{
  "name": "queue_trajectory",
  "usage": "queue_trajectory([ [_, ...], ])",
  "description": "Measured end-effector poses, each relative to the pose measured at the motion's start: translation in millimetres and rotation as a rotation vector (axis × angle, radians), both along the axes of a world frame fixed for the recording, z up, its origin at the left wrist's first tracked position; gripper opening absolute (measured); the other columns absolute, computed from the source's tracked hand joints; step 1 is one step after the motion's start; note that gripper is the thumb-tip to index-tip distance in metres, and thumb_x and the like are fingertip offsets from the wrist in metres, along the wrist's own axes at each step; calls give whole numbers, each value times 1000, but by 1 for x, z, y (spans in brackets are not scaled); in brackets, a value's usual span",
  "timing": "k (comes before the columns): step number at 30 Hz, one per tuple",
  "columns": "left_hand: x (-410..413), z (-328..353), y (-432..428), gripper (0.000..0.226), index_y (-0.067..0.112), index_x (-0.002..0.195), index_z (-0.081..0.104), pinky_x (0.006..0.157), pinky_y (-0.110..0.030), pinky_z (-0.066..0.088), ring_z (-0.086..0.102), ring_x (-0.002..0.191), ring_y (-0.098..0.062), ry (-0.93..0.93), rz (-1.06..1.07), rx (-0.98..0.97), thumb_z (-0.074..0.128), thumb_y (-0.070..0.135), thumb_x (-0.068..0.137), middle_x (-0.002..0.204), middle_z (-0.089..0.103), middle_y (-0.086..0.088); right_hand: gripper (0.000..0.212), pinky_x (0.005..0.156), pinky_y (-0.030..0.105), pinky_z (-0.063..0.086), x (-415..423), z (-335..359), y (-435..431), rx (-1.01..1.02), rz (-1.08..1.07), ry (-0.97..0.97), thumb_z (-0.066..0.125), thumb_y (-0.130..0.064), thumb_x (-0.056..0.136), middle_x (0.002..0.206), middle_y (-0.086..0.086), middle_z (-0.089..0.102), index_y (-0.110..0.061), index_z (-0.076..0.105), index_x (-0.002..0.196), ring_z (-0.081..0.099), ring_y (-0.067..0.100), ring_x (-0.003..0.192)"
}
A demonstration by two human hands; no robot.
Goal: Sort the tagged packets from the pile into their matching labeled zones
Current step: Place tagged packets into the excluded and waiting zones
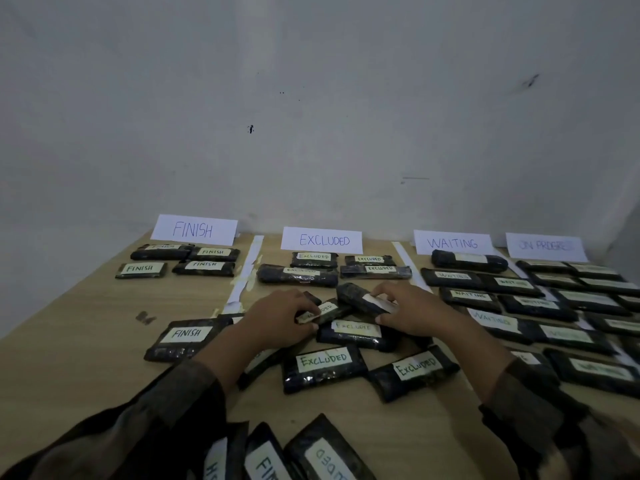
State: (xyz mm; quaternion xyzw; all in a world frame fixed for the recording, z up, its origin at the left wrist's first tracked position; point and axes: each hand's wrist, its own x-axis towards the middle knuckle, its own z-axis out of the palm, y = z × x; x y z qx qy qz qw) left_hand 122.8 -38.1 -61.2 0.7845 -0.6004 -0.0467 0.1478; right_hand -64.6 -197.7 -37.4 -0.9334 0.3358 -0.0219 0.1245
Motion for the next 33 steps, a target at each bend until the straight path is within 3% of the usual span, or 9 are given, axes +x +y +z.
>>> queue_trajectory([
  [5, -4, 1, 5, 30, 31, 116, 62, 92, -32, 45, 52, 110, -15, 23, 6, 6, 61, 38, 87, 121, 59, 5, 51, 82, 25, 39, -11, -5, 3, 65, 3, -135, 72, -38, 79, 131, -2, 49, -37, 49, 124, 50, 14, 113],
  [12, -4, 4, 8, 25, 31, 108, 64, 94, -30, 43, 52, 112, -15, 70, -36, 62, 65, 29, 84, 120, 58, 6, 86, 106, 39, 36, -25, -13, 14, 139, -13, -299, 85, -33, 62, 134, -2, 30, -40, 38, 133, 33, 18, 130],
  [15, -3, 6, 8, 22, 34, 102, 64, 96, -32, 43, 53, 112, -12, 101, -28, 73, 67, 32, 81, 117, 59, 11, 87, 105, 31, 32, -32, -18, 19, 94, 39, -372, 84, -31, 63, 131, -5, 30, -37, 37, 135, 30, 14, 128],
  [17, -6, 9, 7, 30, 35, 103, 59, 94, -33, 45, 56, 108, -9, 112, -16, 46, 67, 46, 76, 107, 60, 17, 86, 99, 22, 28, -36, -19, 23, 38, 84, -405, 84, -29, 64, 130, -6, 31, -34, 37, 137, 29, 9, 124],
  [20, -16, 12, 5, 63, 32, 120, 43, 93, -35, 47, 56, 103, -10, 175, 15, -33, 69, 60, 70, 107, 55, 16, 86, 96, 19, 27, -39, -19, 25, -50, 167, -429, 84, -27, 64, 130, -3, 33, -30, 38, 137, 30, 8, 121],
  [24, -31, 17, -2, 62, 36, 130, 38, 84, -31, 50, 61, 89, -10, 431, -13, -189, 72, 40, 78, 111, 57, 10, 83, 91, 19, 33, -40, -19, 25, -173, 286, -456, 83, -27, 63, 125, -2, 39, -26, 43, 135, 34, 7, 115],
  [28, -37, 21, -8, 38, 30, 115, 53, 68, -22, 47, 59, 76, -8, 613, 33, -298, 70, 19, 83, 99, 62, 2, 83, 87, 19, 32, -44, -16, 26, -269, 292, -438, 83, -31, 63, 125, 1, 42, -23, 43, 135, 37, 13, 115],
  [31, -36, 21, -9, 35, 33, 102, 53, 67, -22, 47, 60, 77, -10, 684, 29, -300, 72, 13, 81, 95, 63, -1, 85, 93, 25, 37, -48, -18, 25, -348, 243, -422, 81, -39, 64, 129, 2, 45, -20, 42, 137, 38, 15, 119],
  [33, -37, 21, -10, 36, 38, 96, 51, 68, -24, 49, 62, 81, -15, 701, 25, -309, 72, 12, 81, 94, 63, -2, 87, 96, 26, 32, -51, -18, 25, -398, 184, -398, 79, -47, 65, 131, 0, 48, -18, 42, 138, 40, 16, 121],
])
